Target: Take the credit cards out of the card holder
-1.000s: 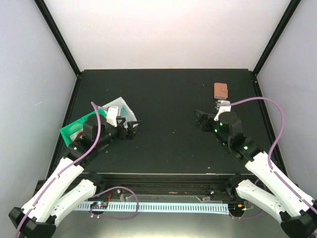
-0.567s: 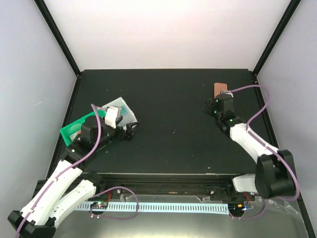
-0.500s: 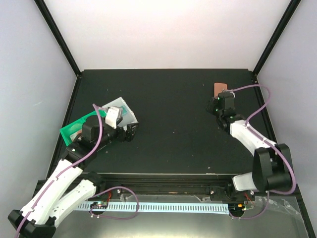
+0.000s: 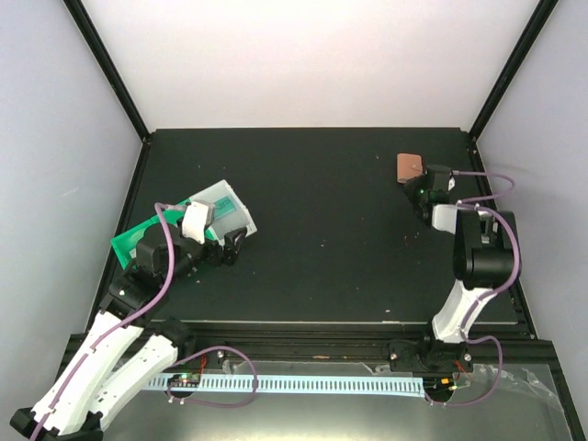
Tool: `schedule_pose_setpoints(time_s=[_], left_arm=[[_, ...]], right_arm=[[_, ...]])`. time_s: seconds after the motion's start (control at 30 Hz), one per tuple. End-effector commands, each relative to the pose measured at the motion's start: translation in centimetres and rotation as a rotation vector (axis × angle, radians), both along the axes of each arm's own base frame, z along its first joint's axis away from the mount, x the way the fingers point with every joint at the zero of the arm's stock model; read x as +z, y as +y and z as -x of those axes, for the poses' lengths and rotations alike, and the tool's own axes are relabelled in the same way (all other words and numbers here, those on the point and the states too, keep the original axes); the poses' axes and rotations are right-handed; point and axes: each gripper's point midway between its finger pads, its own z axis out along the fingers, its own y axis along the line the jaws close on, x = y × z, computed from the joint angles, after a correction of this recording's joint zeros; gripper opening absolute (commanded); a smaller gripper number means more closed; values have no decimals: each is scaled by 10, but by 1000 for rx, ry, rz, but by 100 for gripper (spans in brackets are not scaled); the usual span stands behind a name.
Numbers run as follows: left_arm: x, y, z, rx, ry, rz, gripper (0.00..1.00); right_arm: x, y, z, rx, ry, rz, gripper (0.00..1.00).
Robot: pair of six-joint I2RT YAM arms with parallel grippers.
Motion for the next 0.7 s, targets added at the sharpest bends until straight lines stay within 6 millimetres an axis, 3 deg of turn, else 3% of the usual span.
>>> schedule_pose_setpoints(time_s=[0.0, 0.2, 0.67], left_arm=[[4, -1, 1, -15, -26, -16, 99], [0, -1, 2, -22, -12, -28, 99], [-1, -2, 1, -25, -17, -35, 99]], right_arm=[[-7, -3, -35, -67, -60, -170, 37], [-35, -9, -56, -107, -72, -304, 35], [-42, -18, -82, -116, -91, -342, 31]])
